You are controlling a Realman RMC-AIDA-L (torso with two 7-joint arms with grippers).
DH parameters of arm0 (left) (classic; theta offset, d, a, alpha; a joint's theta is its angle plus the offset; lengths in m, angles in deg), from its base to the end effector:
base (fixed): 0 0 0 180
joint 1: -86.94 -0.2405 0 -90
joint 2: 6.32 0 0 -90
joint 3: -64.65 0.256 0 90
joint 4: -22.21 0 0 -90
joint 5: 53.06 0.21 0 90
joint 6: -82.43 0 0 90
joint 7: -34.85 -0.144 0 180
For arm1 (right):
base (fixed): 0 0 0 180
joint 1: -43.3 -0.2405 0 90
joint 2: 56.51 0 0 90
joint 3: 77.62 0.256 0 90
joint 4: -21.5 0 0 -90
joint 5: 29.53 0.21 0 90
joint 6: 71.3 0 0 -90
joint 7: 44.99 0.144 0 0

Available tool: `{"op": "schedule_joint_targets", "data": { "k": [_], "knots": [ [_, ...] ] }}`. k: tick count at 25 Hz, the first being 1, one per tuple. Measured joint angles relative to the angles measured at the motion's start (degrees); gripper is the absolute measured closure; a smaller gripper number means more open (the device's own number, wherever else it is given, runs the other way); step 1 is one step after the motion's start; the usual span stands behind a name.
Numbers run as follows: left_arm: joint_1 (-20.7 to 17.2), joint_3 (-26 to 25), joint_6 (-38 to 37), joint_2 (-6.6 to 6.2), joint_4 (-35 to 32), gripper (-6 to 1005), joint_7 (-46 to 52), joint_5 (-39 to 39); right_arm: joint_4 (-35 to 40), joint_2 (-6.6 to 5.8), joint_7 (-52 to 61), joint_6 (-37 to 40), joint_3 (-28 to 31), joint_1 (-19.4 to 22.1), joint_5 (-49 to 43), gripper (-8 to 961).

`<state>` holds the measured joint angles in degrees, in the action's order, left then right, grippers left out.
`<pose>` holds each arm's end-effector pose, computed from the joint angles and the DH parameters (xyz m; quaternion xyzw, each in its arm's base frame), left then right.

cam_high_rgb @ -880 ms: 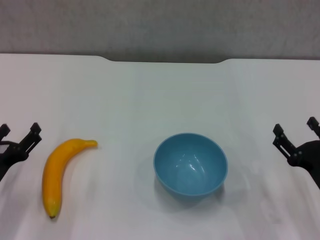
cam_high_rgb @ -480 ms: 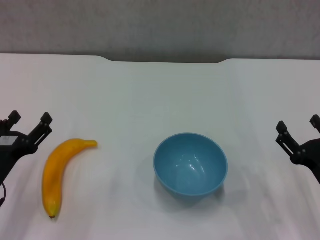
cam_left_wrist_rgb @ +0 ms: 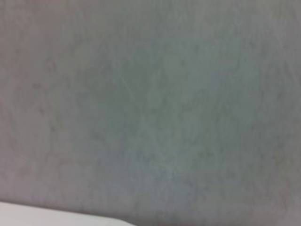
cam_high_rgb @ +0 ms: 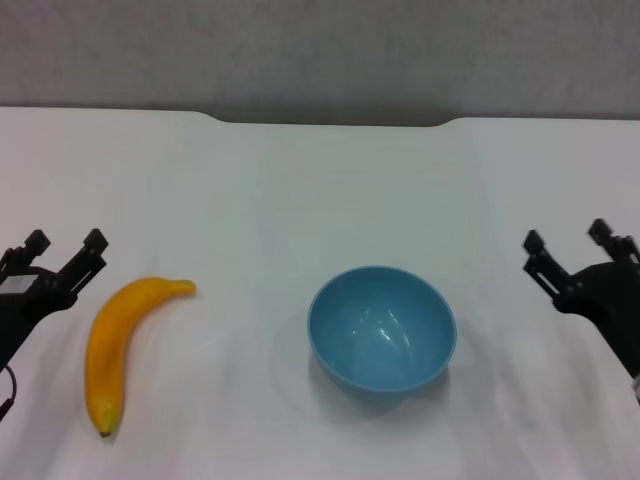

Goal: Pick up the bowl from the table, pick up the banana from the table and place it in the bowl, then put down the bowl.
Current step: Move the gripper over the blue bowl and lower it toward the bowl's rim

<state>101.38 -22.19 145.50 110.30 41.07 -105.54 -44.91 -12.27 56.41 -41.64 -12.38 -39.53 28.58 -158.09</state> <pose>-0.3468 0.3040 0.0009 -0.7070 -0.3360 -0.3752 0.4965 0.3031 0.2997 -0.0407 -0.7280 0.2652 0.3283 0.5402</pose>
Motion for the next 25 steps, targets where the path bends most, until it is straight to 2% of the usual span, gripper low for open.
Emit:
{"op": "schedule_joint_targets", "data": {
  "k": [2, 5, 6, 7, 8, 9, 11, 12, 14, 16, 18, 23, 25],
  "knots": [
    [-1.3, 0.0, -3.2, -0.48, 4.0, 104, 2.9, 2.5, -5.4, -2.04, -0.8, -5.6, 1.2, 0.8, -0.2, 64],
    [-5.8, -0.3, -13.8, -1.29, 17.1, 106, 10.5, 10.0, -16.0, -5.44, -2.7, -17.2, 5.6, 3.2, -2.3, 64],
    [-8.9, -0.6, -20.6, -1.33, 25.9, 107, 14.8, 15.8, -19.6, -5.88, -3.8, -21.9, 8.1, 4.1, -3.9, 64],
    [-10.2, -0.8, -23.7, -1.13, 30.5, 108, 16.8, 18.7, -22.9, -5.99, -5.1, -26.6, 10.9, 5.2, -5.5, 64],
    [-11.9, -0.7, -27.5, -0.81, 35.8, 108, 19.6, 22.6, -26.9, -5.78, -6.8, -33.0, 14.4, 6.5, -7.9, 64],
    [-11.9, -0.7, -27.5, -0.81, 35.8, 108, 19.6, 22.6, -30.3, -5.16, -8.1, -38.7, 17.5, 7.6, -9.8, 64],
    [-14.0, -0.2, -34.6, -0.52, 44.0, 109, 26.7, 30.1, -36.6, -2.86, -11.4, -51.3, 23.9, 9.2, -13.7, 63],
    [-14.5, 0.2, -37.1, -0.59, 46.6, 109, 31.3, 33.9, -39.7, -1.05, -13.4, -58.5, 27.8, 9.8, -15.6, 63],
    [-14.9, 0.6, -40.4, -0.76, 50.4, 109, 42.5, 43.1, -43.8, 1.46, -16.7, -69.2, 33.1, 10.0, -17.7, 63],
    [-14.6, 0.4, -41.3, -0.78, 52.6, 109, 54.3, 54.3, -45.9, 2.06, -17.9, -77.1, 35.5, 8.6, -17.7, 63],
    [-13.6, -0.2, -41.3, -0.68, 53.5, 110, 65.1, 65.5, -46.1, 1.75, -17.7, -82.0, 36.4, 6.3, -16.4, 63],
    [-9.3, -2.9, -37.7, -0.37, 53.5, 110, 92.4, 95.6, -46.2, 1.79, -17.6, -88.4, 37.8, 3.0, -16.1, 64],
    [-7.6, -4.5, -35.5, -0.32, 53.5, 111, 100.4, 104.5, -46.2, 1.77, -17.6, -91.4, 38.5, 1.2, -16.1, 64]
  ]
}}
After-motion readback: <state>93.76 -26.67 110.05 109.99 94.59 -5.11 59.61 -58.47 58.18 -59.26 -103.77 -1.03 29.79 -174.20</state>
